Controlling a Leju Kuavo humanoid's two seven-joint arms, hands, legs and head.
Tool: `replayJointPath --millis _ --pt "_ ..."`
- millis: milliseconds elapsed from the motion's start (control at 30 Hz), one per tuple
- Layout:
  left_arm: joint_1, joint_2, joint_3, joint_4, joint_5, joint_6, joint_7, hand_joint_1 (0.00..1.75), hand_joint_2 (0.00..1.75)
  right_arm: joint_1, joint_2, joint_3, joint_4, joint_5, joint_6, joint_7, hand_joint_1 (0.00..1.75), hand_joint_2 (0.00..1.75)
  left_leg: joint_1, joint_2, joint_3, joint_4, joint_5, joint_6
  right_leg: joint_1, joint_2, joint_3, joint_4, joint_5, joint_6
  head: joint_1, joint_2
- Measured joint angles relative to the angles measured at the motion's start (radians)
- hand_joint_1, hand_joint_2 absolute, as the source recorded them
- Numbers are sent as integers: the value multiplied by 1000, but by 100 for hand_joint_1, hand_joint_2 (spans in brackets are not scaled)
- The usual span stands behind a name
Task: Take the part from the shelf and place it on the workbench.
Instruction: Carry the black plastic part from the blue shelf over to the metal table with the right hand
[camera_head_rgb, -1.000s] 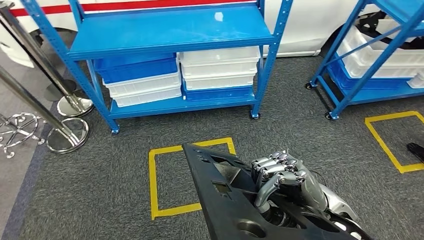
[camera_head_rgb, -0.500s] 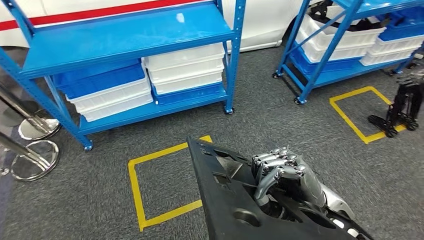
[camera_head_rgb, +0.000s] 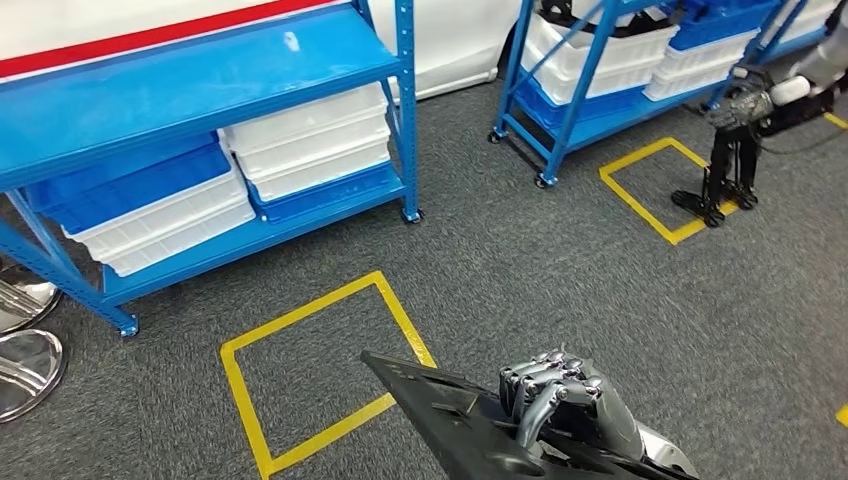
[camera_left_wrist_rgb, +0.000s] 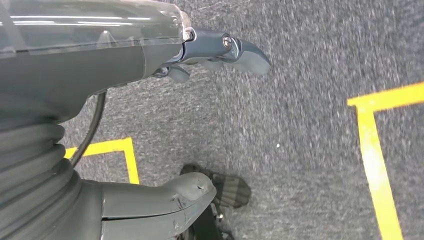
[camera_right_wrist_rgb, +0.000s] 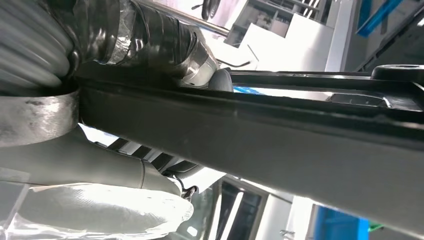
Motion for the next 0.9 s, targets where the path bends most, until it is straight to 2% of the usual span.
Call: replayJointPath --millis 33,67,100,167,200,233,267,300,333,400,433,467,533,567,600,633,667,700,733,767,800,833,900 --pt "-1 -1 2 0 2 -2 -2 0 175 11 2 -4 2 -7 13 0 171 175 1 8 0 1 -3 -6 -1 11 -2 -1 3 -6 0 0" --pt "-3 -1 4 0 3 -4 -6 0 175 22 6 -8 6 -15 27 2 171 175 3 0 -3 9 -12 -12 -3 22 -4 -3 6 -13 0 0" --pt "-4 -2 5 0 3 -7 -13 0 175 32 12 -13 9 -23 41 3 171 175 5 -20 -12 34 -32 -16 -5 32 -6 -5 10 -20 0 0" --pt "-2 1 8 0 2 -14 -29 0 175 47 29 -23 18 -38 68 2 171 175 9 -73 -61 149 -102 -23 -6 53 -11 -6 15 -31 0 0" --pt "1 5 11 0 3 -20 -34 0 175 54 39 -27 23 -44 79 -1 171 175 9 -88 -94 223 -137 -24 -5 64 -14 -5 17 -34 0 0" --pt "3 10 13 0 5 -25 -39 0 175 61 48 -32 29 -50 90 -5 171 175 9 -95 -120 281 -156 -24 -4 77 -15 -4 17 -36 0 0" --pt "4 16 15 0 7 -29 -41 0 175 66 56 -37 34 -54 98 -8 171 175 9 -98 -132 305 -154 -24 -3 90 -16 -3 18 -37 0 0" --pt "5 24 16 0 9 -33 -44 0 175 71 64 -42 39 -57 106 -11 171 175 9 -101 -124 288 -132 -22 -3 103 -16 -1 18 -37 0 0" --pt "5 32 16 0 10 -37 -46 0 175 73 71 -45 44 -60 111 -14 171 175 9 -108 -99 231 -94 -19 -2 117 -15 1 18 -36 0 0" --pt "4 48 16 0 11 -42 -48 0 175 74 86 -48 53 -63 118 -17 171 175 10 -149 -33 83 -28 -11 -2 143 -15 5 17 -33 0 0" --pt "4 55 17 0 11 -44 -49 0 175 75 92 -49 56 -63 120 -18 171 175 10 -166 -12 35 -14 -8 -2 155 -17 7 18 -29 0 0" --pt "4 59 17 0 11 -44 -49 0 175 75 96 -49 60 -64 120 -18 171 175 9 -176 -2 13 -12 -6 -3 166 -21 8 20 -23 0 0" --pt "2 66 17 -1 11 -45 -49 0 175 79 102 -51 65 -64 120 -19 171 175 8 -159 0 7 -10 1 -5 186 -29 7 25 -8 0 0" --pt "0 68 17 -1 11 -46 -49 0 175 81 103 -52 66 -64 120 -19 171 175 10 -148 2 3 -6 7 -5 178 -34 12 23 -3 0 0" --pt "-1 69 17 -1 11 -46 -49 0 175 82 104 -54 68 -64 120 -19 171 175 12 -135 3 -2 -2 13 -3 156 -43 31 10 2 0 0" --pt "-1 70 17 -1 11 -46 -50 0 175 83 105 -56 69 -64 121 -19 171 175 14 -121 3 -6 1 19 -2 125 -63 71 -17 6 0 0" --pt "0 70 17 -1 11 -46 -51 0 175 83 106 -57 71 -64 121 -20 171 175 12 -107 2 -7 1 22 -3 93 -91 131 -51 9 0 0" --pt "2 71 17 -1 11 -46 -52 0 175 82 107 -58 72 -64 123 -21 171 175 10 -93 1 -7 1 25 -5 74 -125 201 -87 13 0 0" --pt "4 73 17 -1 11 -48 -54 0 175 81 110 -59 74 -62 123 -22 171 175 9 -78 0 -6 0 25 -7 66 -154 263 -111 17 0 0" --pt "4 74 18 -1 11 -53 -56 0 175 80 113 -59 76 -58 123 -24 171 175 8 -64 0 -6 -1 25 -10 63 -169 295 -117 20 0 0" --pt "3 76 18 -1 9 -60 -59 0 175 77 116 -58 76 -54 121 -25 171 175 8 -51 0 -6 -3 24 -13 60 -164 289 -103 22 0 0" --pt "0 78 17 -1 5 -68 -62 0 175 72 119 -58 76 -50 118 -26 171 175 8 -39 3 -5 -5 21 -15 53 -138 244 -73 22 0 0" --pt "-5 82 17 -1 -5 -85 -70 0 175 54 122 -57 74 -47 109 -26 171 175 5 -18 10 -2 -12 13 -12 8 -60 103 -13 17 0 0"
